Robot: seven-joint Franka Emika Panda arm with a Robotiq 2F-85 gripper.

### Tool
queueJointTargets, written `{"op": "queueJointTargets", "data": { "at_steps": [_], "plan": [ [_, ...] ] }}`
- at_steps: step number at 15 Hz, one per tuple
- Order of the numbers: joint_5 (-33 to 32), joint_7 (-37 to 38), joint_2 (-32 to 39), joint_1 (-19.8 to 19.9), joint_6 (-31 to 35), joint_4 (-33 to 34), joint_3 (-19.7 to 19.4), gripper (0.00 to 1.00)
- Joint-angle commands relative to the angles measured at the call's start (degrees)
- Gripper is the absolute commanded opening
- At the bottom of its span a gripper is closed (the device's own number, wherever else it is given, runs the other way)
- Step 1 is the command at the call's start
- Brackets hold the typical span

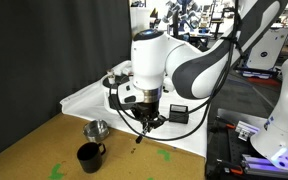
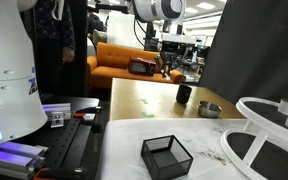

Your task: Pick up the marker and place it in the black cup

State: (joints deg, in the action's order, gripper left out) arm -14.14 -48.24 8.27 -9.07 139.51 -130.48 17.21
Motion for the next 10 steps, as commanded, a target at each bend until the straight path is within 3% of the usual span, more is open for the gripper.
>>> {"op": "queueJointTargets", "data": {
  "at_steps": [1,6,7,10],
  "plan": [
    [0.3,-0.3,0.0,-1.0,-0.1,-0.2,-1.1,0.19],
    [0.3,-0.4,0.1,-0.9,-0.1,-0.3,-1.1,0.19],
    [0.3,-0.4,0.1,-0.9,-0.1,-0.3,-1.1,0.05],
    [6.5,-5.2,1.5,0.4,9.5,-0.5,-0.3,0.05]
  ]
}}
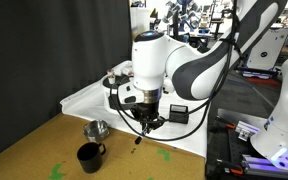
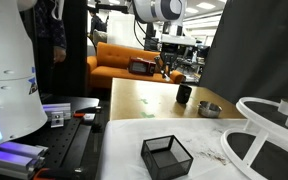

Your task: Pick up the marker and place it in the black cup

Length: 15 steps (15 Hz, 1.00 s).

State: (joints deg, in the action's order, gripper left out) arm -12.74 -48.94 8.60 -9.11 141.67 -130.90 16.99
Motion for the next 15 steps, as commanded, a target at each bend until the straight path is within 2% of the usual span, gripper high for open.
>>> {"op": "queueJointTargets", "data": {
  "at_steps": [1,3,6,9,11,12,15],
  "plan": [
    [7.9,-6.7,1.9,0.9,11.6,-0.2,0.3,0.05],
    [14.8,-12.1,3.6,2.3,19.0,-0.3,1.8,0.05],
    [29.2,-23.7,8.0,6.5,28.9,1.1,8.1,0.05],
    [41.7,-34.7,15.1,14.3,35.5,6.2,20.2,0.05],
    [43.5,-38.3,19.2,18.3,37.8,9.4,25.9,0.05],
    [43.3,-39.2,20.7,19.6,38.4,10.4,27.3,0.05],
    [41.4,-39.0,23.1,20.3,39.1,12.1,26.2,0.05]
  ]
}}
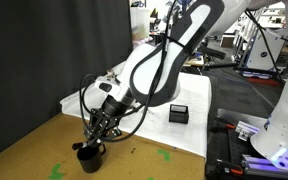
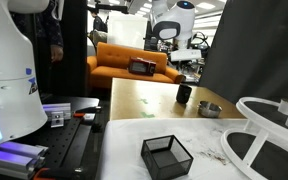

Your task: Pick up the marker and place it in the black cup

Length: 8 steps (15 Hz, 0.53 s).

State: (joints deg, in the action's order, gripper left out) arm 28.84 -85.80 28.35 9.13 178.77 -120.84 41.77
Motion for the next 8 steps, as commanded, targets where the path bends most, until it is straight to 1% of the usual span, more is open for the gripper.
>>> {"op": "queueJointTargets", "data": {
  "at_steps": [1,2,5,8],
  "plan": [
    [-0.5,-2.4,4.2,2.2,2.1,2.6,1.0,0.05],
    [-0.8,-2.9,5.6,2.6,2.2,3.5,1.2,0.05],
    [-2.2,-3.0,8.2,1.5,1.7,6.2,0.3,0.05],
    [-4.0,-3.1,10.6,1.2,1.3,8.7,0.8,0.05]
  ]
}}
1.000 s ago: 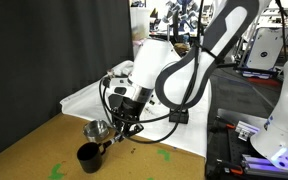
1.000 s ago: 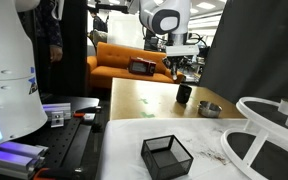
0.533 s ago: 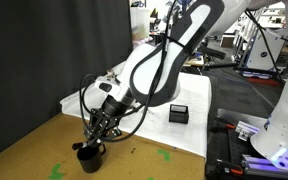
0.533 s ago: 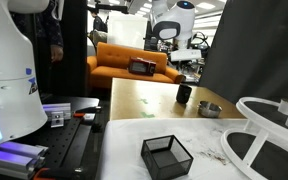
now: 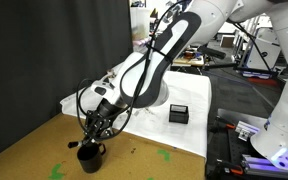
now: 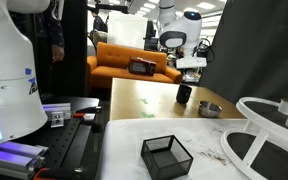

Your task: Pick up the marker and place it in the black cup

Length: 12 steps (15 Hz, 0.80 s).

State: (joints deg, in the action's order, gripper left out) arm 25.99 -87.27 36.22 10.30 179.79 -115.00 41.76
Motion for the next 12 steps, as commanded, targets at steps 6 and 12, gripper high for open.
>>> {"op": "queueJointTargets", "data": {
  "at_steps": [6,12],
  "plan": [
    [-12.0,3.9,11.3,0.3,-0.9,9.6,1.6,0.05],
    [-26.0,13.1,19.3,-0.3,-1.4,15.6,1.1,0.05]
  ]
}}
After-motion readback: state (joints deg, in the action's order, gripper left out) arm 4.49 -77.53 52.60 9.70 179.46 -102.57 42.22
